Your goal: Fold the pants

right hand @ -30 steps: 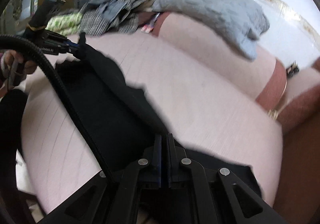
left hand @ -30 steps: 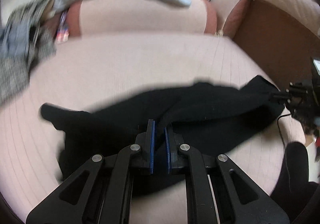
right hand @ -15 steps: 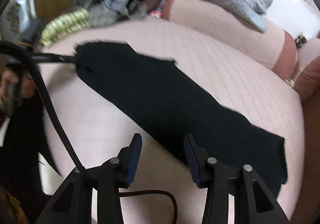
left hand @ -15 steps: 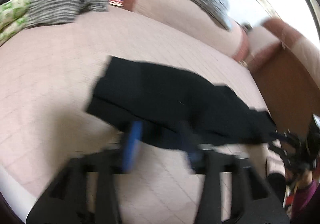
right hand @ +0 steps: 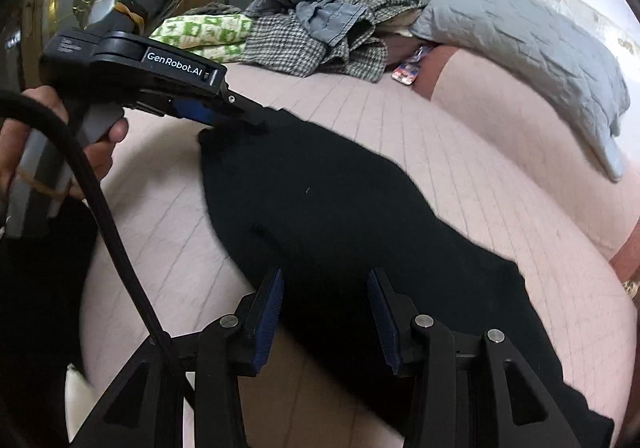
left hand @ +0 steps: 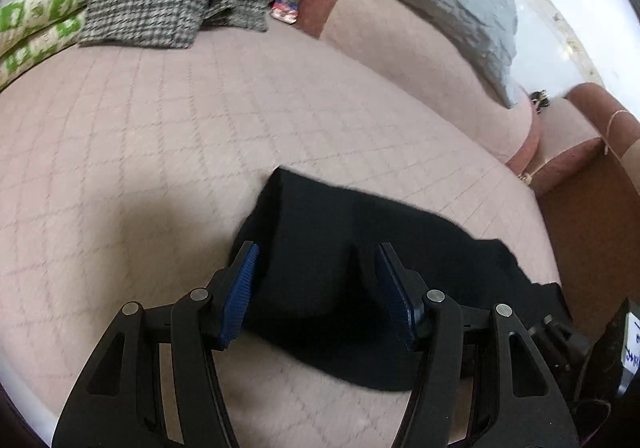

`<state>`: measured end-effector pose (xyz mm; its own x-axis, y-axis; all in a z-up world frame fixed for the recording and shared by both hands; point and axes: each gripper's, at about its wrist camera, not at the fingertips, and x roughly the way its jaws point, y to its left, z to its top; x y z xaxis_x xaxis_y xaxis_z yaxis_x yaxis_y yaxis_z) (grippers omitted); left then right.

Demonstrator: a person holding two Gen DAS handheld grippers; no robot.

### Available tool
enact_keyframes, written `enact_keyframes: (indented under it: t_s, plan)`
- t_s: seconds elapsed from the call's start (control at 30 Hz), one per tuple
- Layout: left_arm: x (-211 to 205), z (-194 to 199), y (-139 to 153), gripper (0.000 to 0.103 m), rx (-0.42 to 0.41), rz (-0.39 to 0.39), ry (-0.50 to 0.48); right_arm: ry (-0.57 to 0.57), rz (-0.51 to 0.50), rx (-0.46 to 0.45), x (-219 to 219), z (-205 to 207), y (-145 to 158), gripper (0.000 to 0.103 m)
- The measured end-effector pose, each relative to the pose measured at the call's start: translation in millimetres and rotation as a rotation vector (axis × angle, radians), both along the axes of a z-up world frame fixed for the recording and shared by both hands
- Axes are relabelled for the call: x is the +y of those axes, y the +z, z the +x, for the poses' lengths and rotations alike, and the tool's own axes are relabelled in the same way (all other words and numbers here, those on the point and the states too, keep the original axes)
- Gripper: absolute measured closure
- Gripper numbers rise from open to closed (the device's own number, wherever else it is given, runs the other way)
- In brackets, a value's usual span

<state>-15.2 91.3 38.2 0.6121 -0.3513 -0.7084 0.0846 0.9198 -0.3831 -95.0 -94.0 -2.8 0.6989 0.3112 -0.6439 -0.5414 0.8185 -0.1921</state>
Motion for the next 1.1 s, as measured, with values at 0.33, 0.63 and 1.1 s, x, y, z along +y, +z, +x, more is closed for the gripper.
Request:
enact_keyframes:
  t_s: [0.33,0.63,1.1]
  plan:
    - [13,-21,15,0.093,-0.080,0.141,-0.008,0.027,0.111,0.044,3,-19,21,0.098]
    - [41,-7,-4,0.093,0.021,0.130,0.107,-0.044,0.148,0.152,-10,-13,5,0.064]
    - [-56,-36,51,0.057,-0.089,0.084,-0.155,-0.803,0.378,0.159,-292,-75,31,0.063]
